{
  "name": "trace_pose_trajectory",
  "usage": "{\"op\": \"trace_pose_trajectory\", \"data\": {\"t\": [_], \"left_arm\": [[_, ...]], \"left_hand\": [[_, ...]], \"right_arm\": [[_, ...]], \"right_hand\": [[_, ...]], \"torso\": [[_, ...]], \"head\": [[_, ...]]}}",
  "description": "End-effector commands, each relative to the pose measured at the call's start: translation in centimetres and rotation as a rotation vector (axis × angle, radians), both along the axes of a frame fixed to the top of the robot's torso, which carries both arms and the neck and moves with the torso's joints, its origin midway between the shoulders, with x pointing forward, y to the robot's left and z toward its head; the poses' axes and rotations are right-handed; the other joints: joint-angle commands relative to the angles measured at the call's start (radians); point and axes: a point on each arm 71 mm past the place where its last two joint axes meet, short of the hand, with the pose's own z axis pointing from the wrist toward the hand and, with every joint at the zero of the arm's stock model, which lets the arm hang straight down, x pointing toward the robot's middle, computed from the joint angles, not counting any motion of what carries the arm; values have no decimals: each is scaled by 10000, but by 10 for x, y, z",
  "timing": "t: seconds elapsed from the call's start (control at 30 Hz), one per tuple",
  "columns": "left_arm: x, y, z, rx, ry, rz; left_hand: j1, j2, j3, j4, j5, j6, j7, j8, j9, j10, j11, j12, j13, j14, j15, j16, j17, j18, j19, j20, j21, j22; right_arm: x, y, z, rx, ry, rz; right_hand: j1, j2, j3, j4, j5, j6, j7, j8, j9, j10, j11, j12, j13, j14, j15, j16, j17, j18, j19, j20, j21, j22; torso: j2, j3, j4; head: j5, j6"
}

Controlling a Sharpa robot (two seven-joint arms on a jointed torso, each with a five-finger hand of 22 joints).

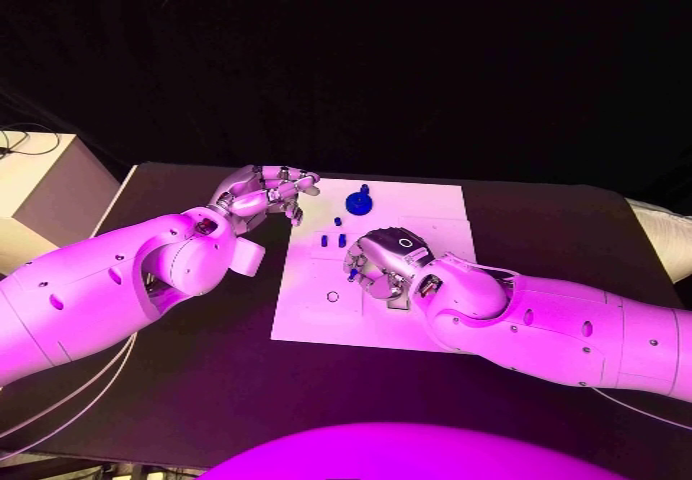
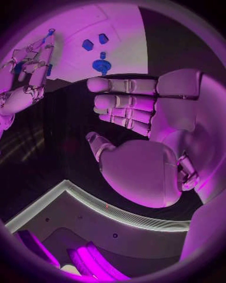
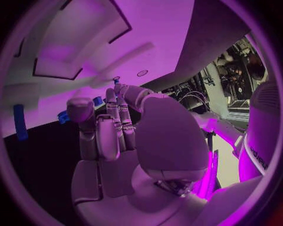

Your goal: Assemble the parts on the task board

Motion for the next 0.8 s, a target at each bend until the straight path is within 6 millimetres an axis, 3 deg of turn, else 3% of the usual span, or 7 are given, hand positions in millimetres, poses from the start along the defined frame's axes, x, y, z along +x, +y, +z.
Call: {"op": "trace_pose_trajectory", "data": {"t": [0.03,0.8], "left_arm": [[0,-1,1,-79,0,-103],[0,-1,0,-64,59,-136]], "left_hand": [[94,17,-70,13,39,-50,-10,22,-9,-71,-25,64,15,-58,32,68,-10,29,13,20,32,13],[113,26,-107,37,38,-82,2,13,-14,-99,-15,73,21,-60,41,78,-12,27,21,27,36,21]], "right_arm": [[-1,1,0,-151,-61,113],[0,3,-5,-420,105,178]], "right_hand": [[-32,104,32,1,36,3,52,70,10,334,-266,25,12,451,-74,14,9,-117,23,-2,-16,9],[-44,103,40,-15,42,-1,52,79,25,340,-266,27,15,454,-72,32,29,-120,22,0,11,44]], "torso": [[1,0,-3],[11,1,-3]], "head": [[26,-25],[28,-118]]}}
